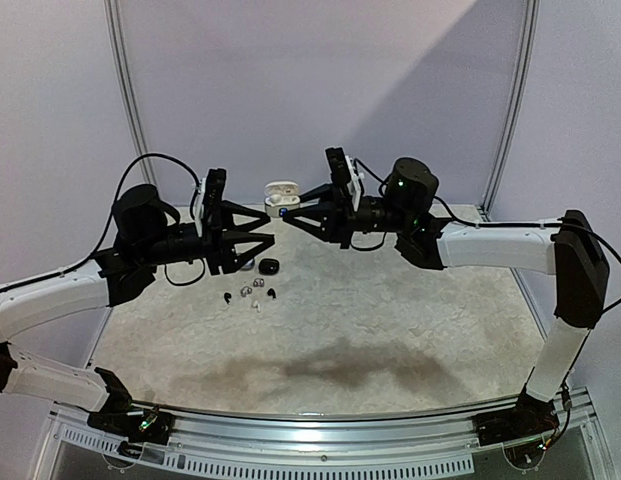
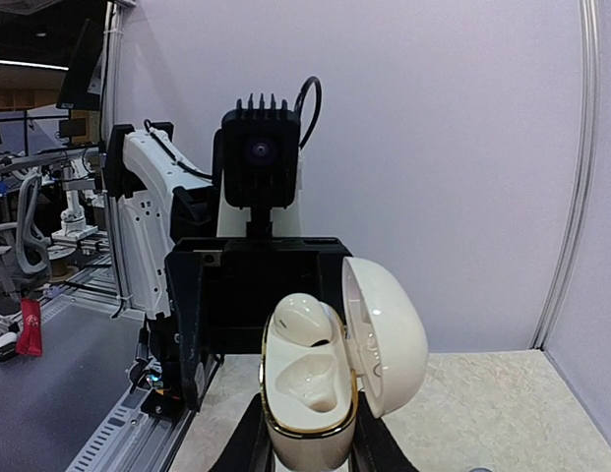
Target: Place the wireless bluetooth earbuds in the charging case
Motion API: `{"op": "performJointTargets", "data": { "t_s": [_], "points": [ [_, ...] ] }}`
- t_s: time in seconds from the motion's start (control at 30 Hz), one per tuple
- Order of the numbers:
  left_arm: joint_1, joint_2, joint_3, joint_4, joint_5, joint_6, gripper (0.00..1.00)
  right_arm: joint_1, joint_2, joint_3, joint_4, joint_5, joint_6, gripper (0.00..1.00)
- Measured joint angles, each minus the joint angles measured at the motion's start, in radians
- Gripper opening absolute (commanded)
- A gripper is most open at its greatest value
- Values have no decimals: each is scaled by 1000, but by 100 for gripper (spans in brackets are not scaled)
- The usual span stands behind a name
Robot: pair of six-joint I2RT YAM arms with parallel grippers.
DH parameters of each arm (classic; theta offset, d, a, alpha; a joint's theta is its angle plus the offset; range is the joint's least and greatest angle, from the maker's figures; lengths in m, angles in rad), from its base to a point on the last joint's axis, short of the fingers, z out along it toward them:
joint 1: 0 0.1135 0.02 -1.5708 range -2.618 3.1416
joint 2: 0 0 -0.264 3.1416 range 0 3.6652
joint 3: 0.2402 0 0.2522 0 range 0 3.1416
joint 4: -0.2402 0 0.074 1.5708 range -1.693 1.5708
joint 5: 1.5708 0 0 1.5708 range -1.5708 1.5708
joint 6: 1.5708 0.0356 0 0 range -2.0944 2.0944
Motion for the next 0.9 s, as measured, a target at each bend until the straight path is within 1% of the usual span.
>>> {"op": "performJointTargets", "data": {
  "t_s": [0.4,0.53,0.63,0.8,0.9],
  "points": [
    [0,8,8,2,-51,13,57,3,0,1,-25,-22,-15,0],
    [19,14,11,-76,-69,51,56,3,0,1,-46,-6,-26,0],
    [61,40,9,-163,-97,75,56,3,0,1,-87,29,-50,0],
    [103,113,8,-303,-172,77,57,-12,0,1,-179,102,-82,0],
    [104,175,10,-375,-228,60,55,-32,-3,-3,-218,145,-91,0]
  ]
}}
